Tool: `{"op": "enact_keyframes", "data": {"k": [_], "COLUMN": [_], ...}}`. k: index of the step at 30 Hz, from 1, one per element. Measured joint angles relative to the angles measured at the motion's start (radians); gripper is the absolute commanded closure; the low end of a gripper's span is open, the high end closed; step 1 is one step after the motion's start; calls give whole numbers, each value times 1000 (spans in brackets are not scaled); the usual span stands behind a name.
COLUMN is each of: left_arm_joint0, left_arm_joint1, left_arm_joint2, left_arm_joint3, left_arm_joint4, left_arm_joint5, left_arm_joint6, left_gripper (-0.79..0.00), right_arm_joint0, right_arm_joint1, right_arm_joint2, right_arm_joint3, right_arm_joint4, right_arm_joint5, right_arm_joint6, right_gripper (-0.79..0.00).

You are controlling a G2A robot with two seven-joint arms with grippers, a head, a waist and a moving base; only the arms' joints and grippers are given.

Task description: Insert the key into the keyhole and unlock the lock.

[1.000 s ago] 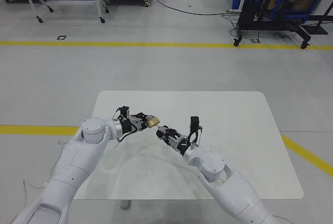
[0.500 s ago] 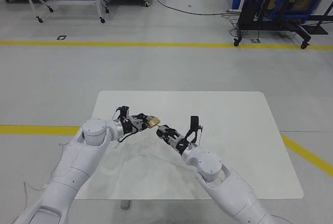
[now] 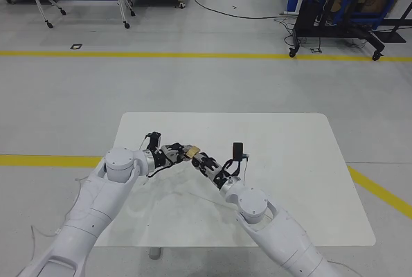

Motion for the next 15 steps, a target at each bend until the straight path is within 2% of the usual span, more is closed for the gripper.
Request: {"op": "enact_keyframes", "data": {"k": [1,2,15], "left_arm_joint0": [0,1,-4], "left_arm_joint1": [0,0,1], "left_arm_joint2": [-2,-5,-43], "left_arm_joint3": [0,1,18], "left_arm_joint4": [-1,-6,-59], "left_arm_joint5": [0,2,11], "left_arm_joint6": [-1,-3,-38], "left_gripper": [0,0,0], "right_arm_joint0": [0,-2,-28], "right_arm_joint1": [-1,-1,2], "right_arm_joint2": [1,4,44], "right_arm_joint3": [0,0,-32], "right_arm_joint4": [0,-1,13], "right_arm_joint5": [-4,-11,-55], "right_arm_joint6": [2,4,59], "right_gripper": [-705,-785,-785]}}
